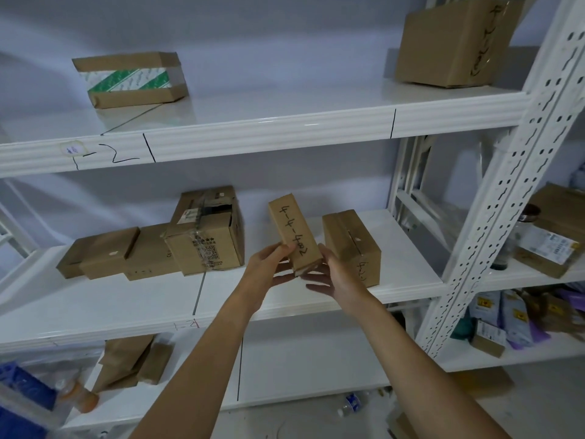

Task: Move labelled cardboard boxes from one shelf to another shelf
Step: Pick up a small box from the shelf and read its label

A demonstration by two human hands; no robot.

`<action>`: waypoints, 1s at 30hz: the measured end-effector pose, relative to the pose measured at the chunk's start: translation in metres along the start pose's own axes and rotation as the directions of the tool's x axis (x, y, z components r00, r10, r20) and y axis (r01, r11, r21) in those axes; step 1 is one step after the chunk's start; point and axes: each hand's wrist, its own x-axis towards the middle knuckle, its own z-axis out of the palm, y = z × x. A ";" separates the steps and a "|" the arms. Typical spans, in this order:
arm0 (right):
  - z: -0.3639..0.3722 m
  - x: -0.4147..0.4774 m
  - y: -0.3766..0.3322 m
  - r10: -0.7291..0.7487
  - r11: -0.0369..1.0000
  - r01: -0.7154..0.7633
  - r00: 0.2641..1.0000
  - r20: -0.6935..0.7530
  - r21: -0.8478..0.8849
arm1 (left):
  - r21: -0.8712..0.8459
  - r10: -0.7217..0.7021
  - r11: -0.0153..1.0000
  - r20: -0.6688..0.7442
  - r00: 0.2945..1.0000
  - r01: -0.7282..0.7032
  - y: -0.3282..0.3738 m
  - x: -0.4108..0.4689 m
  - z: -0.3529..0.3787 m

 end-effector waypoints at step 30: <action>0.014 0.012 -0.002 -0.325 0.939 0.312 0.942 -0.080 -0.142 | -0.003 0.015 1.000 -0.074 0.997 -0.016 -0.009 0.003 -0.020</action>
